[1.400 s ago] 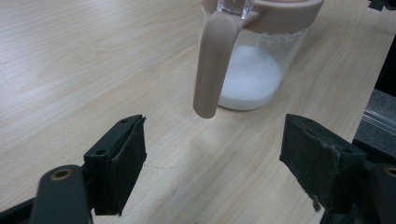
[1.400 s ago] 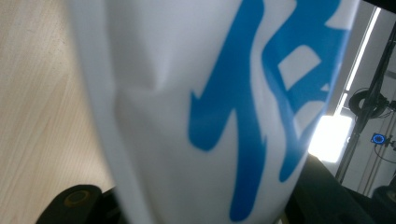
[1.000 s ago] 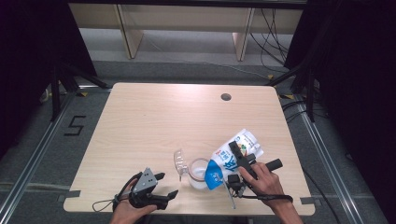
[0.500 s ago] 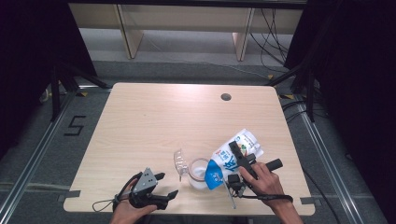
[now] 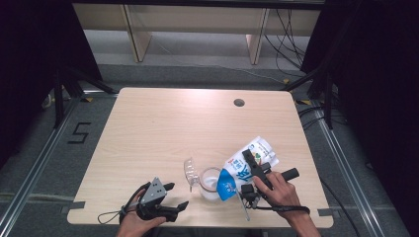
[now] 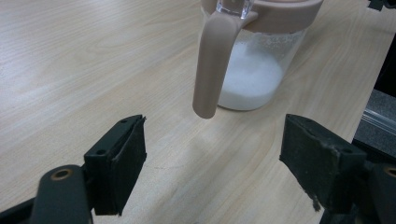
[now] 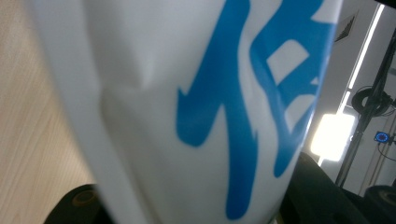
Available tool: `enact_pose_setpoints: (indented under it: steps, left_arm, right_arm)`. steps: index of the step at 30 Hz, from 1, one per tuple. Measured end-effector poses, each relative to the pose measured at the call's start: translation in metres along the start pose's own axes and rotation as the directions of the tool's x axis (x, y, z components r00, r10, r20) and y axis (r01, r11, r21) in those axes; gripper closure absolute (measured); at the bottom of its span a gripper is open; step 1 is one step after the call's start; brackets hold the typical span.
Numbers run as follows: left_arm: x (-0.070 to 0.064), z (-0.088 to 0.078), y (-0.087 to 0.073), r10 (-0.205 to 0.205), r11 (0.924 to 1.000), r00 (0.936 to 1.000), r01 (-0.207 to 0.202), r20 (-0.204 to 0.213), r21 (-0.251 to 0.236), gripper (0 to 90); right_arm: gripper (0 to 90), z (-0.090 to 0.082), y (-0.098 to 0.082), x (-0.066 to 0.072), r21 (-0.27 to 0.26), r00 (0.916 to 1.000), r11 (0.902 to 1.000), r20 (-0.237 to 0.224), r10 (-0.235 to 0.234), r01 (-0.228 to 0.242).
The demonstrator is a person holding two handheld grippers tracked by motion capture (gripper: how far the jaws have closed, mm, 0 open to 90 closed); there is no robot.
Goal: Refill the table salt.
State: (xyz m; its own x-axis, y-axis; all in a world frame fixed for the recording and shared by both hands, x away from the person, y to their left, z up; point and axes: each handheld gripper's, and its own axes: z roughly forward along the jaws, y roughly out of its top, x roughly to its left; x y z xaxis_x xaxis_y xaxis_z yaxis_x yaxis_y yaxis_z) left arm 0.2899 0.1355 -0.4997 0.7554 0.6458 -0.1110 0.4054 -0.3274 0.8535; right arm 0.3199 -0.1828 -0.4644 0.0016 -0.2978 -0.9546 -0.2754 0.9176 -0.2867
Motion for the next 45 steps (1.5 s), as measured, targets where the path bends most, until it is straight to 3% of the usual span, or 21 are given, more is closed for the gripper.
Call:
enact_pose_setpoints:
  steps: [2, 3, 4, 6, 19, 22, 28, 29, 32, 45]
  left_arm:
    - [0.0009, -0.0006, 0.0005, 0.016, 0.9999, 0.9999, -0.016, -0.001, 0.004, 21.8]
    - [-0.0003, -0.0002, 0.0, -0.002, 1.0, 1.0, 0.002, -0.005, 0.0, 21.8]
    - [-0.0003, -0.0008, 0.0002, 0.002, 1.0, 1.0, -0.002, -0.007, 0.005, 21.8]
    - [-0.0003, -0.0007, 0.0002, 0.001, 1.0, 1.0, -0.001, -0.007, 0.004, 21.8]
    - [-0.0004, -0.0001, 0.0002, -0.005, 1.0, 1.0, 0.005, 0.002, -0.004, 21.8]
    - [0.0002, -0.0004, 0.0004, 0.01, 0.9999, 0.9999, -0.01, -0.003, -0.007, 21.8]
    - [0.0007, -0.0004, 0.0006, 0.016, 0.9999, 0.9999, -0.016, 0.002, -0.003, 21.8]
    - [0.0007, -0.0004, 0.0006, 0.015, 0.9999, 0.9999, -0.015, 0.002, -0.004, 21.8]
    - [0.0002, -0.0006, 0.0005, 0.009, 1.0, 1.0, -0.009, -0.001, -0.004, 21.8]
    - [0.0002, -0.0005, 0.0004, 0.01, 0.9999, 0.9999, -0.01, -0.002, -0.006, 21.8]
  right_arm:
    - [70.3, 0.0009, -0.001, -0.003, -0.007, 0.9986, 0.9986, -0.005, -0.053, 0.053]
    - [70.4, 0.0009, -0.0008, -0.0024, -0.008, 0.9989, 0.9989, -0.005, -0.047, 0.047]
    - [70.6, 0.0005, 0.0005, 0.001, -0.004, 1.0, 1.0, 0.003, 0.007, -0.007]
    - [70.6, 0.0001, 0.0005, -0.0012, -0.003, 0.9997, 0.9997, -0.002, -0.026, 0.026]
    - [71.5, -0.0009, 0.0001, 0.0005, 0.008, 0.9999, 0.9999, 0.003, 0.013, -0.013]
    - [71.8, -0.0008, 0.0001, -0.0019, 0.003, 0.9998, 0.9998, 0.003, -0.019, 0.019]
    - [72.0, -0.0003, 0.0004, -0.0016, 0.0, 0.9999, 0.9999, -0.001, -0.012, 0.012]
    - [72.0, 0.0001, 0.0006, 0.0001, 0.0, 0.9999, 0.9999, -0.001, 0.012, -0.012]
    - [72.1, 0.0008, 0.0013, -0.0028, -0.016, 0.9997, 0.9997, 0.015, -0.019, 0.019]
    - [72.8, 0.0, 0.0008, -0.0013, -0.004, 1.0, 1.0, 0.007, 0.004, -0.004]
